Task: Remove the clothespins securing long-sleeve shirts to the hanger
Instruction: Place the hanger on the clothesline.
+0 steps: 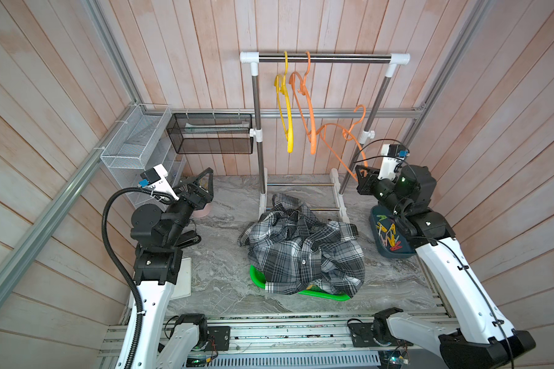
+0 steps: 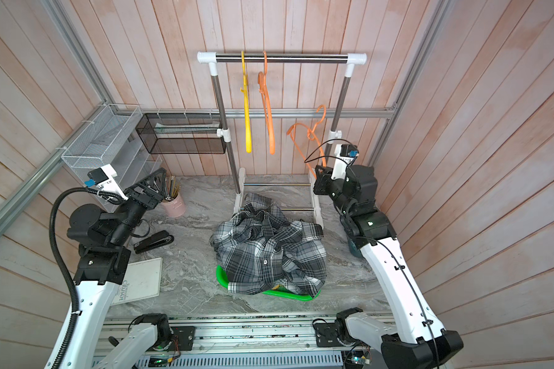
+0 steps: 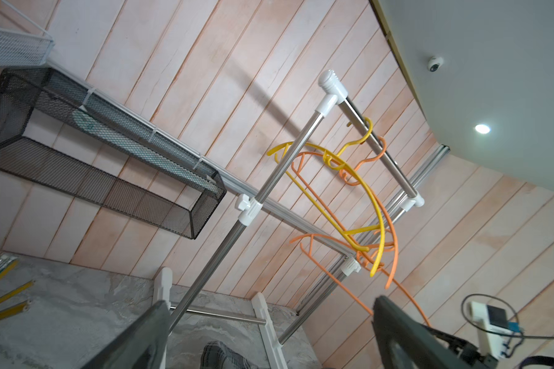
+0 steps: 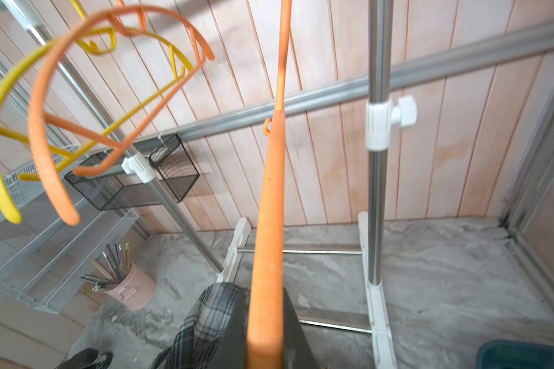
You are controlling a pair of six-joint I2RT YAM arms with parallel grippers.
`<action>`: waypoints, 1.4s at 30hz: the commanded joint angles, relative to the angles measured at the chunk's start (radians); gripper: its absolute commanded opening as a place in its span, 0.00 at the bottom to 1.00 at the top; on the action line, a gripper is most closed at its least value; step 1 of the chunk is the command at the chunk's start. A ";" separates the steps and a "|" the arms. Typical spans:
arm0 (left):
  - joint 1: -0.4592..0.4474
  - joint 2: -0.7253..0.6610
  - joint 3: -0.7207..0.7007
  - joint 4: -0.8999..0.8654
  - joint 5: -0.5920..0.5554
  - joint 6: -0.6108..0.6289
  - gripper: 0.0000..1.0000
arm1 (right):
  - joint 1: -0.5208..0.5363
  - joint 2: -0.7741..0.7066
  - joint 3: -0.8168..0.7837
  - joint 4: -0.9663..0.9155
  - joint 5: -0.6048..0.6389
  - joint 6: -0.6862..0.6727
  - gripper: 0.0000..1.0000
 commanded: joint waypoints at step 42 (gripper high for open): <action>-0.060 0.152 -0.378 -0.093 0.299 -0.117 0.88 | 0.030 0.397 0.595 -0.208 0.018 -0.199 0.20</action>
